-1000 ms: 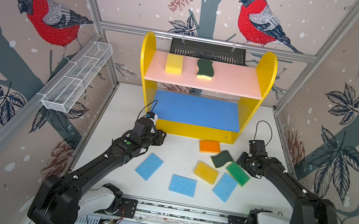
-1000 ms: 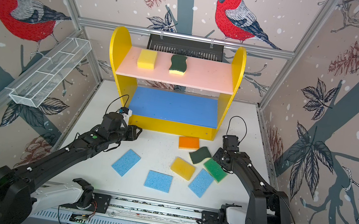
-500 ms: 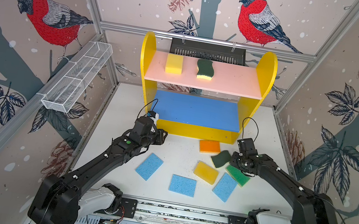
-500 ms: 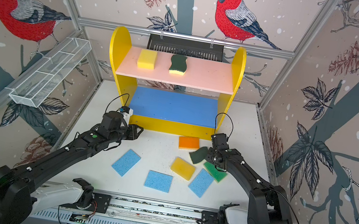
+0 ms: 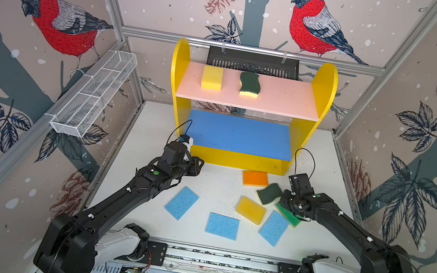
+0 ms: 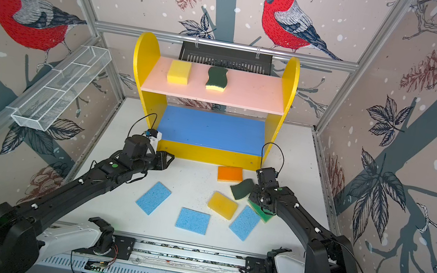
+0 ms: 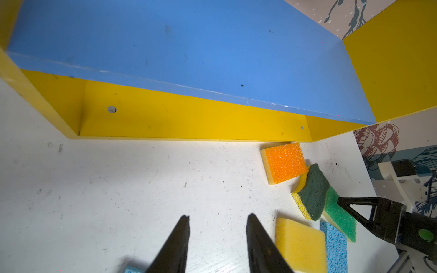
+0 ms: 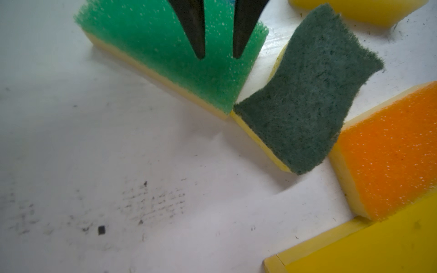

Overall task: Arrange cleaning sponges on a shelf
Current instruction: Move the cleaning sponge from the middle-right of the table.

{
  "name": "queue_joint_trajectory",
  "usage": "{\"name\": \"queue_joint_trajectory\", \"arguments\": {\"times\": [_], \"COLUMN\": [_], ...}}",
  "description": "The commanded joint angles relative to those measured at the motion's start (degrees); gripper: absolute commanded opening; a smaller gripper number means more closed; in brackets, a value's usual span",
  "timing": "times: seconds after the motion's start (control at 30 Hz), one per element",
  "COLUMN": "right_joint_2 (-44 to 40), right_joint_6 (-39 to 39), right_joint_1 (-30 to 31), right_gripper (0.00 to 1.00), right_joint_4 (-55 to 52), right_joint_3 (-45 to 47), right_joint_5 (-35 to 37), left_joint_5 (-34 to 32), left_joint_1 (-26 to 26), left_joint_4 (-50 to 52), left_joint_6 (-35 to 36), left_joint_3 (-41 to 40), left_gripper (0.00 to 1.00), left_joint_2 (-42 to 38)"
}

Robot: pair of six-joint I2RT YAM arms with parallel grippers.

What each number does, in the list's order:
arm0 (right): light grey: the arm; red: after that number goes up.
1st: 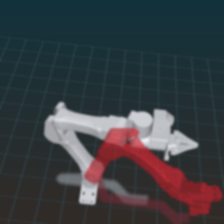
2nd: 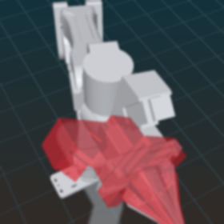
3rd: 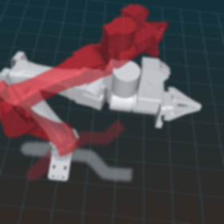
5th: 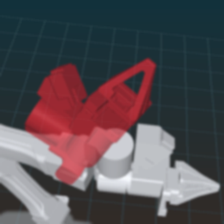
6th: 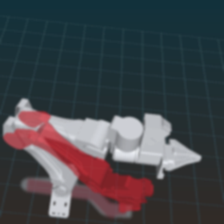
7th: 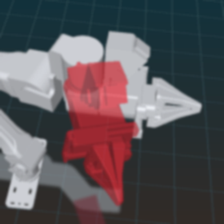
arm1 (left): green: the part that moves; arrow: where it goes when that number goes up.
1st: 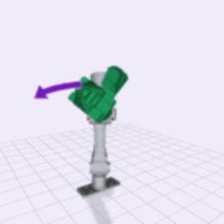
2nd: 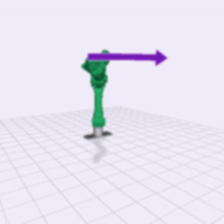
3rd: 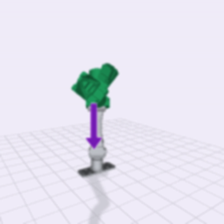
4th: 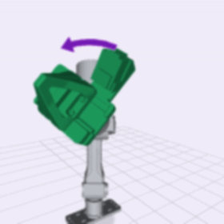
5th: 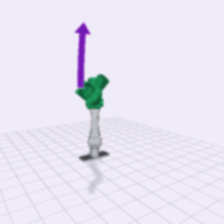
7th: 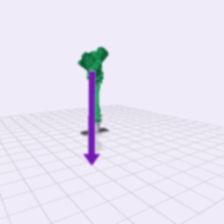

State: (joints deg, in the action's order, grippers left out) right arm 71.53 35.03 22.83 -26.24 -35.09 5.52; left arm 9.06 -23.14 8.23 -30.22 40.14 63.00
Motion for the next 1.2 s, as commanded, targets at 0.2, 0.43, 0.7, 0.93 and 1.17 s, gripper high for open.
{"name": "queue_joint_trajectory", "arguments": {"times": [0.2,0.43,0.7,0.93,1.17], "right_joint_2": [3.7,7.4,6.5,4.0,3.1], "right_joint_6": [2.9,0.1,0.0,0.9,-0.8], "right_joint_1": [-6.2,-12.8,-15.8,-19.4,-25.2], "right_gripper": [0.20,0.19,0.18,0.19,0.20], "right_joint_4": [9.6,11.6,10.4,11.0,12.1], "right_joint_3": [3.1,1.4,-2.6,-1.6,-2.1], "right_joint_5": [-6.7,-5.9,-1.4,1.7,-1.8], "left_joint_5": [-0.4,-2.0,-1.5,-1.0,-0.2], "left_joint_1": [0.1,0.1,0.1,0.1,0.0], "left_joint_4": [1.3,2.1,1.1,0.3,0.3], "left_joint_6": [-0.4,-0.2,-0.5,-0.5,-0.4], "left_joint_3": [1.4,1.6,2.0,1.9,1.9], "left_gripper": [0.41,0.40,0.40,0.40,0.40], "left_joint_2": [-0.3,-1.0,0.1,0.9,0.3]}}
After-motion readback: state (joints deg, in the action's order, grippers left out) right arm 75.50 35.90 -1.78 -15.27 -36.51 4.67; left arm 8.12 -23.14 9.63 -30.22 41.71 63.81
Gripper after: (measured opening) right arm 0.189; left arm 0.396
